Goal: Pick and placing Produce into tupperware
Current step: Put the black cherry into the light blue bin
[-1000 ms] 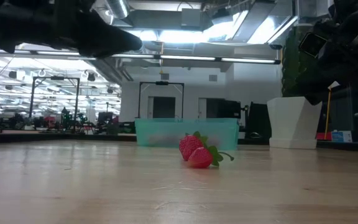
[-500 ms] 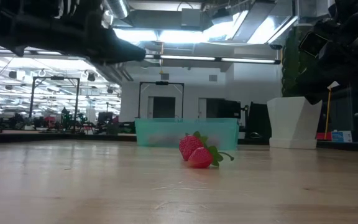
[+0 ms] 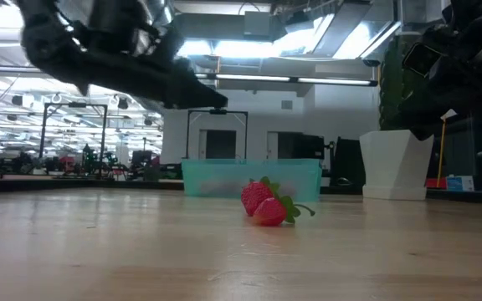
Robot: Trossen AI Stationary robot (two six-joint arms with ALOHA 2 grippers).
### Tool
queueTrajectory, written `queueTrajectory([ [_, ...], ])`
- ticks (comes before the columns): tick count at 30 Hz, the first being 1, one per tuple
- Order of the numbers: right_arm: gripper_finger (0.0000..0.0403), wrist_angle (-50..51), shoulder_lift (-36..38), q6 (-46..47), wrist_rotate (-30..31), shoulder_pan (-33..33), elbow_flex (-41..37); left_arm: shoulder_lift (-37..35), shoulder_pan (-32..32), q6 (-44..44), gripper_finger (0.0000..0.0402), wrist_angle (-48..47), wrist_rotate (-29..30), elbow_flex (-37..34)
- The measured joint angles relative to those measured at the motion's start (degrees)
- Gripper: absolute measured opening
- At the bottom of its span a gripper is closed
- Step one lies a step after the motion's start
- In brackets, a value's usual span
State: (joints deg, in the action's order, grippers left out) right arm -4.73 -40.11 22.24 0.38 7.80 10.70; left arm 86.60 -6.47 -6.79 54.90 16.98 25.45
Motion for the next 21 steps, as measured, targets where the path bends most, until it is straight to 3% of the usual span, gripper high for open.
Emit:
queueTrajectory([
  [11, 0.0154, 1.3, 0.0, 0.0, 0.0, 0.0, 0.0, 13.5, -9.0, 0.2, 0.0103, -0.3, -12.2, 12.3],
  [17, 0.0154, 2.9, 0.0, 0.2, 0.0, 0.0, 0.0, 17.6, -11.3, 0.2, 0.0103, -0.6, -13.8, 16.7],
  [21, 0.0154, 3.0, 0.0, 0.2, 0.0, 0.0, 0.0, 17.5, -12.5, 0.2, 0.0103, -8.9, -13.7, 18.9],
])
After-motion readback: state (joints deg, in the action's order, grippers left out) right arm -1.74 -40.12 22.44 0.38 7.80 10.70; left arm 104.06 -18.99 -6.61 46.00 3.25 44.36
